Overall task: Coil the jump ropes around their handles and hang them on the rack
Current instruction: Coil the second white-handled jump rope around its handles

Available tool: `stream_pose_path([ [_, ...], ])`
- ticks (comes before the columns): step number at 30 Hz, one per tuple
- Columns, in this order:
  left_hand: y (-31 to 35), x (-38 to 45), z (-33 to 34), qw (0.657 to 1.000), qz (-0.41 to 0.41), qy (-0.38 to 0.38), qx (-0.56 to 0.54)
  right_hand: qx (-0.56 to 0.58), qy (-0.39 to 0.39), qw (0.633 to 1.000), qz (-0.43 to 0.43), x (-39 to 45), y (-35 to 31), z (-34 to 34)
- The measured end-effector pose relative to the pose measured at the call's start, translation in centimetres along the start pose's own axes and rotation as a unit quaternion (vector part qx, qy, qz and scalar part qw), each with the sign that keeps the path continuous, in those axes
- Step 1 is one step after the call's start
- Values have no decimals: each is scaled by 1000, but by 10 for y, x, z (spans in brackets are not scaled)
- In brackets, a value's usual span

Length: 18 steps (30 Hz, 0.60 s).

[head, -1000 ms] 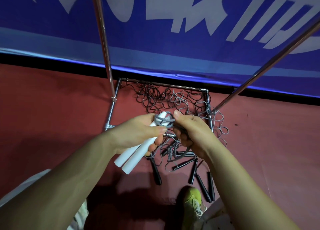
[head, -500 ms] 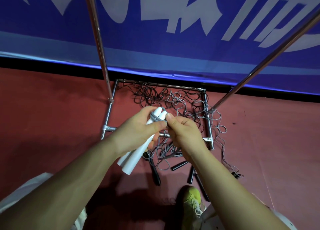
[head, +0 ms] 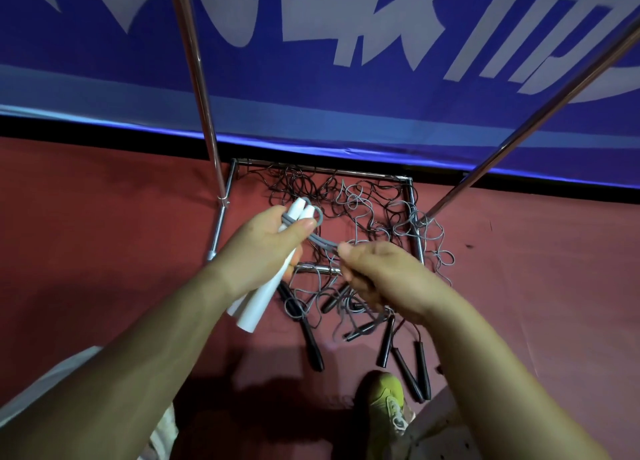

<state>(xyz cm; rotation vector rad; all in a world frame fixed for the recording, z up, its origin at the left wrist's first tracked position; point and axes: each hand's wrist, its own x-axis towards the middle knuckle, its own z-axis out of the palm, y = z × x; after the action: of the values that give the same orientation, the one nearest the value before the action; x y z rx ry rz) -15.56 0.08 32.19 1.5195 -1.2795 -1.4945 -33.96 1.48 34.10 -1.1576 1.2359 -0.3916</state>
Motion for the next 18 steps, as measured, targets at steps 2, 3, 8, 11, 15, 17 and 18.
stream_pose_path([
  [2, -4, 2, -6, 999, 5, 5, 48, -9, -19, 1000, 9, -6, -2, -8],
  [3, -6, 2, -7, 997, 7, 3, 73, -2, -16, 1000, 14, -8, -2, -10],
  [8, -12, -2, -3, 987, 10, -33, 154, 0, 45, 999, 0, -18, -9, -18],
  [11, -10, -3, -5, 988, 12, -36, 148, -198, 64, 978, -16, -14, -5, -21],
  [15, 0, -6, 0, 993, 24, -46, 105, -441, 44, 896, -29, -3, 6, -7],
  [17, 3, -7, 4, 994, 29, -46, 90, -436, 53, 897, -48, 3, 13, 0],
  [18, 5, -7, 4, 995, 29, -46, 84, -421, 58, 904, -59, 6, 17, 3],
])
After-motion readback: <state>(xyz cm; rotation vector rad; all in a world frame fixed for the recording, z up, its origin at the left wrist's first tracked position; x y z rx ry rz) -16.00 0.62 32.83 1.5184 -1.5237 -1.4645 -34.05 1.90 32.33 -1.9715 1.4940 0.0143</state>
